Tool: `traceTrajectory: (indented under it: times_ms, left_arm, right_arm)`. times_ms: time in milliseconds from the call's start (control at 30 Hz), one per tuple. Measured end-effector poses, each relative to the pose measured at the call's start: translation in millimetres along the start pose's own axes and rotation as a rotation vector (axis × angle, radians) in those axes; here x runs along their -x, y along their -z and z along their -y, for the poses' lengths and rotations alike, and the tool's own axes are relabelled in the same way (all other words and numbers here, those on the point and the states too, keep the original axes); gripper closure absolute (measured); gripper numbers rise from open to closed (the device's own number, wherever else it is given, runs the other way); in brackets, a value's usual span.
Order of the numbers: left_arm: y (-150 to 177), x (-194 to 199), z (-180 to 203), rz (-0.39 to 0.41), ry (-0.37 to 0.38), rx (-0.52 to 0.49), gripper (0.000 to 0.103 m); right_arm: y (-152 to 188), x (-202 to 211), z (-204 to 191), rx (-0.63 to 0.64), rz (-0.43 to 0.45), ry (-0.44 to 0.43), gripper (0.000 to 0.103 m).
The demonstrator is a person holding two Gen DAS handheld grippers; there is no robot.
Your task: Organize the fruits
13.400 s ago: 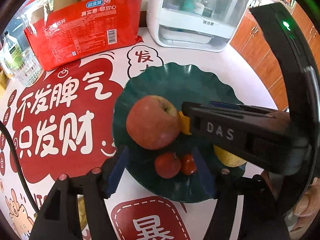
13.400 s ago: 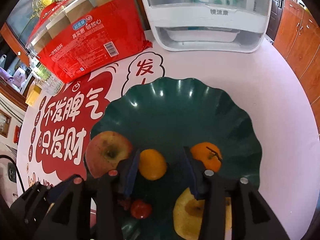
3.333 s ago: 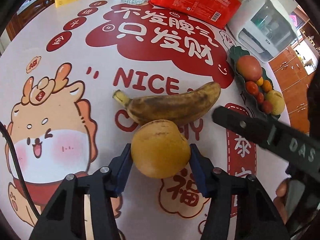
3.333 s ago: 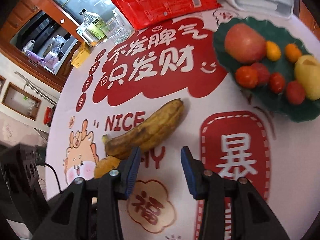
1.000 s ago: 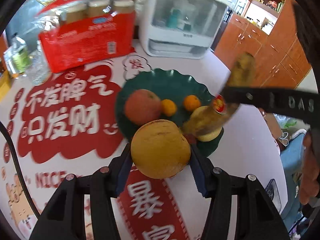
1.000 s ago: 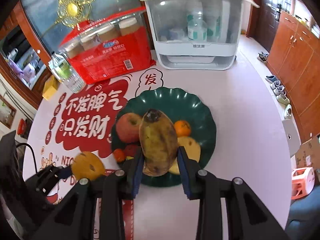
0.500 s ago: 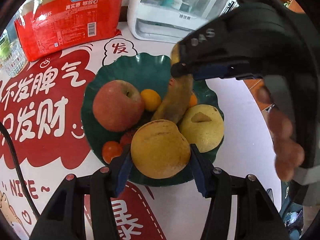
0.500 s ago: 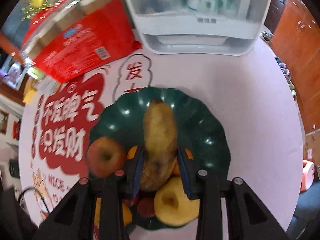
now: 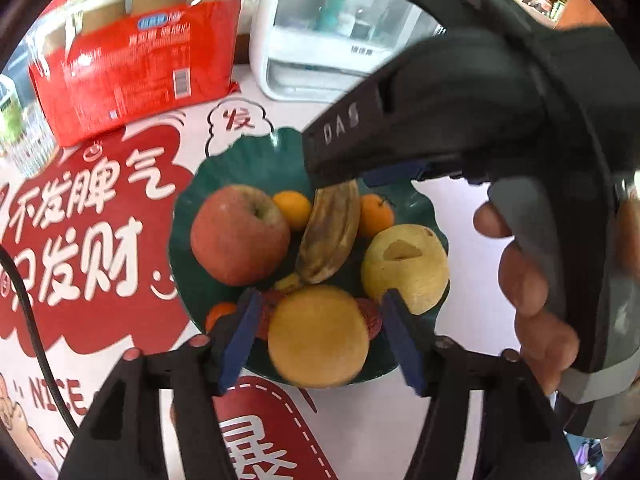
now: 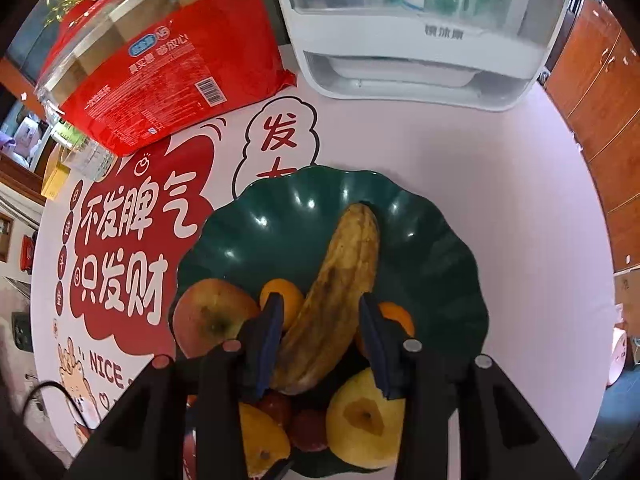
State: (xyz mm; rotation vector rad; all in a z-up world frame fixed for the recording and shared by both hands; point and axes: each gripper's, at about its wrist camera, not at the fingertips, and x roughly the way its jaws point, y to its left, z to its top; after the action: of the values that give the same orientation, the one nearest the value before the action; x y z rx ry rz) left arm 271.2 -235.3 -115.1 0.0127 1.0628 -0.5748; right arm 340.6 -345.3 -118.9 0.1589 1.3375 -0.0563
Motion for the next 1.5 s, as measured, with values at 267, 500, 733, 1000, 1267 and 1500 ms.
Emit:
traceTrajectory:
  times_ms: [267,500,733,1000,1267,1500]
  left_arm:
    - [1,33,-9,0.041,-0.028,0.001,0.029]
    - [6,69,-23,0.083,-0.075,0.02,0.023]
    - [19,106,-27,0.109,-0.108,0.052,0.016]
    - [40,144,-37,0.127,-0.157,0.106,0.011]
    - [62,171,-47,0.149,-0.213,0.145,0.011]
    - [80,200,-46,0.184,-0.264,0.149,0.007]
  right_arm:
    - [29,20,9,-0.02,0.06,-0.011,0.064]
    - [63,41,12,-0.029,0.105,-0.008,0.064]
    - [98,71,1,-0.024,0.156,-0.016,0.064]
    - [141,110,-20,0.0,0.225,-0.056,0.064]
    - [176,138,-39,0.023,0.294,-0.071,0.064]
    - [196,162,-49,0.031,0.36,-0.051,0.063]
